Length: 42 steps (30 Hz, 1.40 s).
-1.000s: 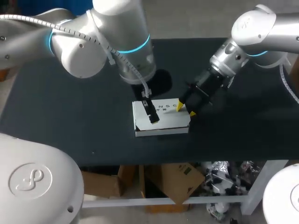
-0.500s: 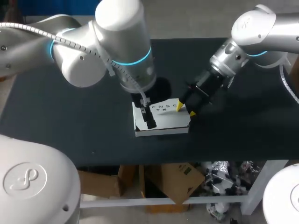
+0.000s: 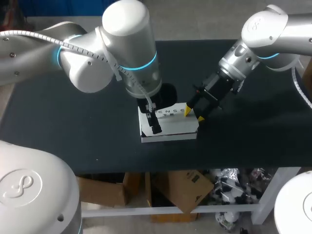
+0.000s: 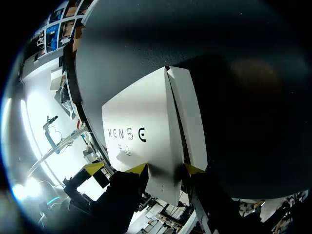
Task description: Assemble the packaging by folding the flat box into shape, placing the metal phone stand inside, and closing the box properly
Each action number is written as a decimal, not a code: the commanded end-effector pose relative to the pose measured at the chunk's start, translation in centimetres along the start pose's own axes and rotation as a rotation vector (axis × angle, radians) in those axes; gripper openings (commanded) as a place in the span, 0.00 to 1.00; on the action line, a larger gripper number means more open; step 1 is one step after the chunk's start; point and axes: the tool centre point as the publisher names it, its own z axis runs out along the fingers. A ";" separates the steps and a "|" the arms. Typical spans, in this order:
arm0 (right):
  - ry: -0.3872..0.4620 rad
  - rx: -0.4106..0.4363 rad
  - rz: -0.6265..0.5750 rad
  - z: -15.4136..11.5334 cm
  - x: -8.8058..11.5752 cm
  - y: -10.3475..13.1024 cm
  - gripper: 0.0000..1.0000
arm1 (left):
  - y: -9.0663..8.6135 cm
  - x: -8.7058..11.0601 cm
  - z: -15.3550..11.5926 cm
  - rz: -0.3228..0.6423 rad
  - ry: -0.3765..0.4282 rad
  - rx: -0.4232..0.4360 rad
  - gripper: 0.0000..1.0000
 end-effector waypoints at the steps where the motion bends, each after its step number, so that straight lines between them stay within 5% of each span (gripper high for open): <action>1: -0.001 0.004 0.000 0.0 0.0 0.1 0.47 | -0.3 0.0 0.4 -0.001 -0.001 -0.011 0.90; 42: -0.001 0.004 0.000 0.0 0.0 0.1 0.48 | -0.7 -1.3 3.3 0.033 -0.100 -0.073 0.78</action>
